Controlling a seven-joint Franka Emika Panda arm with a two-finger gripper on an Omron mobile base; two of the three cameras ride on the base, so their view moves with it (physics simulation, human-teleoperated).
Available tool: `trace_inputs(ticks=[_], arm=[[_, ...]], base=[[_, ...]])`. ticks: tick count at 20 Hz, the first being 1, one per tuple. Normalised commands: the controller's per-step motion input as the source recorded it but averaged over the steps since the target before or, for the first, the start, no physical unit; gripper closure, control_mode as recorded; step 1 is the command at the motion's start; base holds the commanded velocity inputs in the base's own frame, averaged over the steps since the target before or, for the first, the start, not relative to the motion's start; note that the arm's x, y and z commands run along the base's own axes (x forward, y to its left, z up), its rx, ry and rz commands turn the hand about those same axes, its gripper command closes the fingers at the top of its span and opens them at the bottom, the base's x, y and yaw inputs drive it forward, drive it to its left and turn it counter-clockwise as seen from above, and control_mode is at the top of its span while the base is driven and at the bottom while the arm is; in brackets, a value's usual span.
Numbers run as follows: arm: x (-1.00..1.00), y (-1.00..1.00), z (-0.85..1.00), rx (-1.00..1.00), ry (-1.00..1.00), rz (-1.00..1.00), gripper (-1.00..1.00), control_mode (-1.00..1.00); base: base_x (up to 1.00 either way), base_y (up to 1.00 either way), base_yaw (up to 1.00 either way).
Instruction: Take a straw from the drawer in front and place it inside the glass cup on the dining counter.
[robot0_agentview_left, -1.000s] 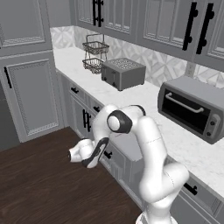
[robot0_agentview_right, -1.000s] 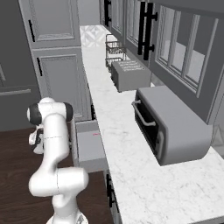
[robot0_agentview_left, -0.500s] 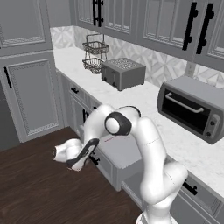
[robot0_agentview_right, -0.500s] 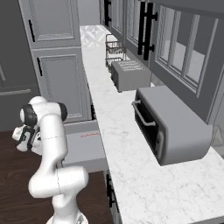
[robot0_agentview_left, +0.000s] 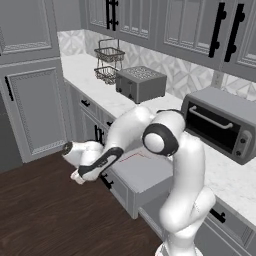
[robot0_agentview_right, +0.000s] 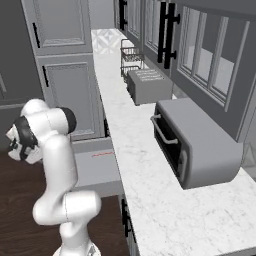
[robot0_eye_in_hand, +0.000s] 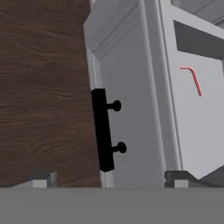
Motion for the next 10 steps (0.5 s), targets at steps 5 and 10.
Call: trace_inputs(ticks=[5,10], arm=[[0.19,-1.00,0.60,0.34,0.00,0.00,-1.00,-1.00],[0.78,-0.81,0.08,0.24,0.03,0.00,-1.00,-1.00]], base=[[0.00,0.00,0.00],[0.00,0.00,0.00]])
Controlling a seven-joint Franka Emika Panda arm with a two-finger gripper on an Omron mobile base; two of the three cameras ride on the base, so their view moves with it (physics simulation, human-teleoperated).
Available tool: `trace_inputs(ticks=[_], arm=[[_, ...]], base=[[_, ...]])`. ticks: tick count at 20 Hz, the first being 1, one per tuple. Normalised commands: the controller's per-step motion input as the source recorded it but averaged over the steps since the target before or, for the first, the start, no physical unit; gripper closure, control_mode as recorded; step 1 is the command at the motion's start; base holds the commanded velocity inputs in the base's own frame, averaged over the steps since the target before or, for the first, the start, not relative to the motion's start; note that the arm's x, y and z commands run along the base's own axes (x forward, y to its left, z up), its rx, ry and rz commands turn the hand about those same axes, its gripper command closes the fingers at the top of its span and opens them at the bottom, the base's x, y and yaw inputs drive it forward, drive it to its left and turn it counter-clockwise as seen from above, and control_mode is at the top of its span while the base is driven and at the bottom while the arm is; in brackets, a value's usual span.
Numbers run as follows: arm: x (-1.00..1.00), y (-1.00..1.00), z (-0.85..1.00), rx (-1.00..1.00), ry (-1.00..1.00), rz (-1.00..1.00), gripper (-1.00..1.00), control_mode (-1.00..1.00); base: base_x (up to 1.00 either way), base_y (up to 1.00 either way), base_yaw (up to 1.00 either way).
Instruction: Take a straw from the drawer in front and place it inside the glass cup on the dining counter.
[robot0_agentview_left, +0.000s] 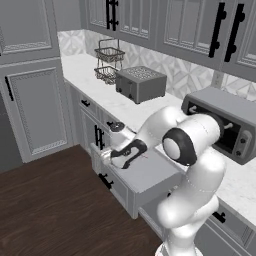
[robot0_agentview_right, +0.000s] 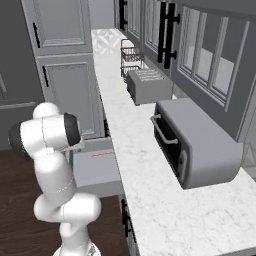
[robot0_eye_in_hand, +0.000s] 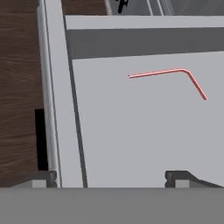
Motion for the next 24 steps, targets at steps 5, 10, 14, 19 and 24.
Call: trace_inputs(ticks=[5,10,14,19,24], arm=[[0.87,-0.33,-0.21,0.08,0.06,0.00,-1.00,-1.00],[0.75,-0.02,-0.54,0.00,0.14,0.00,-1.00,-1.00],[0.61,0.00,-0.82,0.00,0.22,0.00,-1.00,-1.00],[0.38,0.09,-0.79,0.00,0.21,0.00,-1.00,-1.00],[-0.06,0.55,-0.52,0.01,0.07,0.03,-1.00,-1.00]], base=[[0.00,0.00,0.00],[0.00,0.00,0.00],[0.00,0.00,0.00],[0.00,0.00,0.00],[0.00,0.00,0.00]])
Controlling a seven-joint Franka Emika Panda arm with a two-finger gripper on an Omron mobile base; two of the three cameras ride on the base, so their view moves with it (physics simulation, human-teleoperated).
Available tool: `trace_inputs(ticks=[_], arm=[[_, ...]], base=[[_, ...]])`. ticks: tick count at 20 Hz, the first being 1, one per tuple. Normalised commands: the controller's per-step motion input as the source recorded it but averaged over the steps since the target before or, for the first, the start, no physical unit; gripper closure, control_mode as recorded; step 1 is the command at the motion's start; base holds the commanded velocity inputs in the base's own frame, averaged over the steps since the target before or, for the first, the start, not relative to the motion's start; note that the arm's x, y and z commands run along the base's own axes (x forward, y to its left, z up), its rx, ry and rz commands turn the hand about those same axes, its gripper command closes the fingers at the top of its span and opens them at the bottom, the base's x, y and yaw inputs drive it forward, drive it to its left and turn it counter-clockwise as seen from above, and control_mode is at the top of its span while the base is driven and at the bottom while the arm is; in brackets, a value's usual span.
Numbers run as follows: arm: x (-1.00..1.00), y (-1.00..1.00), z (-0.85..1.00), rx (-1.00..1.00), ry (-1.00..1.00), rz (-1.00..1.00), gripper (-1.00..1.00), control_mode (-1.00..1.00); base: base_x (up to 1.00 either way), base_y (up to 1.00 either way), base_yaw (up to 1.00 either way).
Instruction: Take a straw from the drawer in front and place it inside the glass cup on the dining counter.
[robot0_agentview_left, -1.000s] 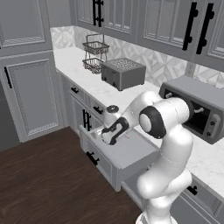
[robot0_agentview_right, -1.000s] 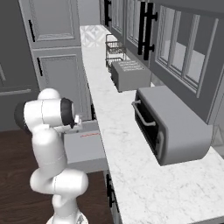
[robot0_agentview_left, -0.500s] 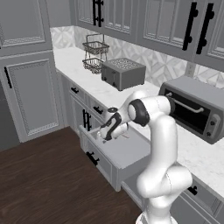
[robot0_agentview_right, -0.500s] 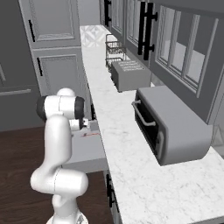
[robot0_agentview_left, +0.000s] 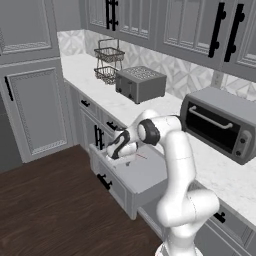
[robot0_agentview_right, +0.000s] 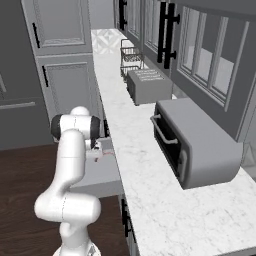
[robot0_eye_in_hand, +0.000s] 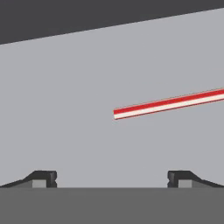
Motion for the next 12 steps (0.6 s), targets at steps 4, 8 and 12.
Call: trace_inputs(ticks=[4,8,12], arm=[[-0.40,0.97,-0.20,0.00,0.00,0.04,-1.00,-1.00],[-0.46,1.00,-0.16,0.00,0.00,0.04,-1.00,-1.00],[-0.56,1.00,-0.12,0.00,0.00,0.03,-1.00,-1.00]], base=[[0.00,0.00,0.00],[0.00,0.00,0.00],[0.00,0.00,0.00]])
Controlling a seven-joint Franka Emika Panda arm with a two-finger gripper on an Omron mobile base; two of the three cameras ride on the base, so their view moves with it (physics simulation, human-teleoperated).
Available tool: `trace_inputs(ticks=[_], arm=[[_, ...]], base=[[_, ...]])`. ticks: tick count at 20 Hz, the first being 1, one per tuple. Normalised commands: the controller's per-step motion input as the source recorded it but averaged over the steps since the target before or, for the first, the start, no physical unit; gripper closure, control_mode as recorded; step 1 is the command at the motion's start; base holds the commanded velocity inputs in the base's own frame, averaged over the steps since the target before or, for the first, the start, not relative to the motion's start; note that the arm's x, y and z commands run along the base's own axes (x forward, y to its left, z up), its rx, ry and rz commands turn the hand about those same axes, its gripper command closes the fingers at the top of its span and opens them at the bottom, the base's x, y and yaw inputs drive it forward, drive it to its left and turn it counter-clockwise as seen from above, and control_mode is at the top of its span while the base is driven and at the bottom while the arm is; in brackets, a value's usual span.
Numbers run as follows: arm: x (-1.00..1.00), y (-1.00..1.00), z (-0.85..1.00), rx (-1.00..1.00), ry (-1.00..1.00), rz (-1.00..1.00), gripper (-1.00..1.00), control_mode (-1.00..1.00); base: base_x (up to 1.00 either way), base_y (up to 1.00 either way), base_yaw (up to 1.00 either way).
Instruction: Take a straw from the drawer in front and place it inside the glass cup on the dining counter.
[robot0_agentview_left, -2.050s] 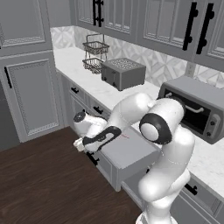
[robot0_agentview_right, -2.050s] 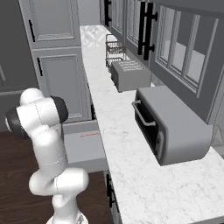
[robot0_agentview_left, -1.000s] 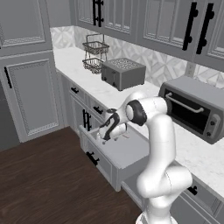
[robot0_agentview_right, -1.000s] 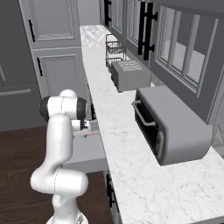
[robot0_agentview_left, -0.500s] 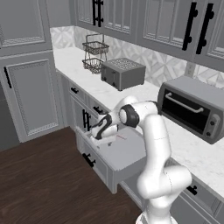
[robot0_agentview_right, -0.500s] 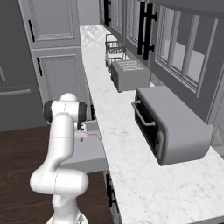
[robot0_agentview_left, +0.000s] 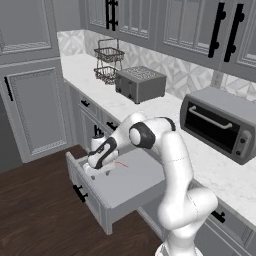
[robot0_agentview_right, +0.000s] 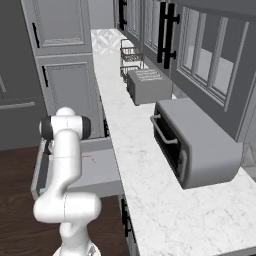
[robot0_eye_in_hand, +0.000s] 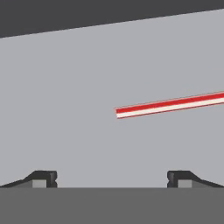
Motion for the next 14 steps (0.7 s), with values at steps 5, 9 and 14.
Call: trace_inputs(ticks=[5,9,14], arm=[[-0.39,0.66,0.06,0.00,-0.04,0.01,-1.00,-1.00],[0.02,-0.36,0.31,-0.01,-0.05,-0.02,-1.00,-1.00],[0.22,-0.77,0.10,-0.02,-0.04,-0.01,-1.00,-1.00]], base=[[0.00,0.00,0.00],[0.00,0.00,0.00],[0.00,0.00,0.00]])
